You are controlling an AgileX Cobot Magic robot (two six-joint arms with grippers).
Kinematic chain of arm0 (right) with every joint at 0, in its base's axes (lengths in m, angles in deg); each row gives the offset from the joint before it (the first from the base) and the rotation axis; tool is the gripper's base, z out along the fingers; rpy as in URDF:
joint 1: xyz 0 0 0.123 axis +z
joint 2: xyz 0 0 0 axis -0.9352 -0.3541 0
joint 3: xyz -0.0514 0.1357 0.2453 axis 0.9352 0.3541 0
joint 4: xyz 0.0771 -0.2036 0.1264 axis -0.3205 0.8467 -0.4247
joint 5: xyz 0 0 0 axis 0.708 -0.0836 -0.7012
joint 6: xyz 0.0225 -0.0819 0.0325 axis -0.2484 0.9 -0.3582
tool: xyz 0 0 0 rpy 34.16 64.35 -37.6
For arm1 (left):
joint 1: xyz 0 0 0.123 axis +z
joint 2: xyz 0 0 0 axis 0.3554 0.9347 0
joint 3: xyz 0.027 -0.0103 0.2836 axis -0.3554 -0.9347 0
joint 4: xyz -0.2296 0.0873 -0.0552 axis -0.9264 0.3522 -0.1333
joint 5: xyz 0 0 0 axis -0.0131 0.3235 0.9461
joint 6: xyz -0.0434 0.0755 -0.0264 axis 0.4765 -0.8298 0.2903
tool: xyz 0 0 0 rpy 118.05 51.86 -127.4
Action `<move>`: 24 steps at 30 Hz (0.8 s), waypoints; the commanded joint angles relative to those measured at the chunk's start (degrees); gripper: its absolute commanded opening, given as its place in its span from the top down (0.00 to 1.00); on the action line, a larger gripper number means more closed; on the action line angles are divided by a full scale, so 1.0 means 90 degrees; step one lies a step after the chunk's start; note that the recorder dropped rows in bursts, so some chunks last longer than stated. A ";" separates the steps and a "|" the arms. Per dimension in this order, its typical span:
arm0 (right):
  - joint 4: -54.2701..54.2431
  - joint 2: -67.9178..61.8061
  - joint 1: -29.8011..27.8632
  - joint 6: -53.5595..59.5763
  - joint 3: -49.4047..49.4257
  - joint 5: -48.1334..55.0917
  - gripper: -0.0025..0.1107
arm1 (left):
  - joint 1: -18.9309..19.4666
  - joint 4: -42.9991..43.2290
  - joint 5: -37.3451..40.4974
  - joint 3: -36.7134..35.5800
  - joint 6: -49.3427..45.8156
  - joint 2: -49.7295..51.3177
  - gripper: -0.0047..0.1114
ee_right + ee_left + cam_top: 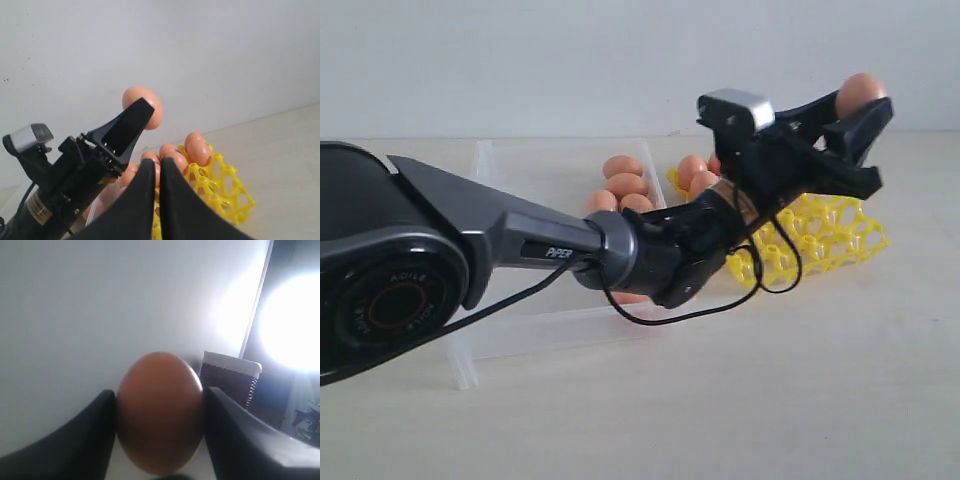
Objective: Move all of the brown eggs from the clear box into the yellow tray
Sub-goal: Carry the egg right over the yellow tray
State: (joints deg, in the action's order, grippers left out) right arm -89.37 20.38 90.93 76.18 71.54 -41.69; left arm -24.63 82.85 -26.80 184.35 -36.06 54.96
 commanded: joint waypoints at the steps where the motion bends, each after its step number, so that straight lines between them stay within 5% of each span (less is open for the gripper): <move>1: 0.0015 -0.0021 -0.0001 0.0014 0.0024 -0.0009 0.98 | 0.0588 0.1208 -0.0415 -0.0118 0.0861 0.0201 0.93; 7: 0.0015 -0.0021 -0.0001 0.0014 0.0024 -0.0009 0.98 | 0.1293 0.4130 -0.0415 -0.0106 0.0484 0.0202 0.93; 17: 0.0015 -0.0021 -0.0001 0.0014 0.0024 -0.0009 0.98 | 0.1800 0.4180 -0.0415 -0.0106 0.0713 0.0293 0.93; 24: 0.0015 -0.0021 -0.0001 0.0014 0.0024 -0.0009 0.98 | 0.1770 0.4194 -0.0179 0.0066 0.1156 0.0496 0.93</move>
State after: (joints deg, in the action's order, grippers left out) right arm -89.37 20.38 90.93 76.18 71.54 -41.69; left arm -8.12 120.06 -29.80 183.94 -28.37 58.74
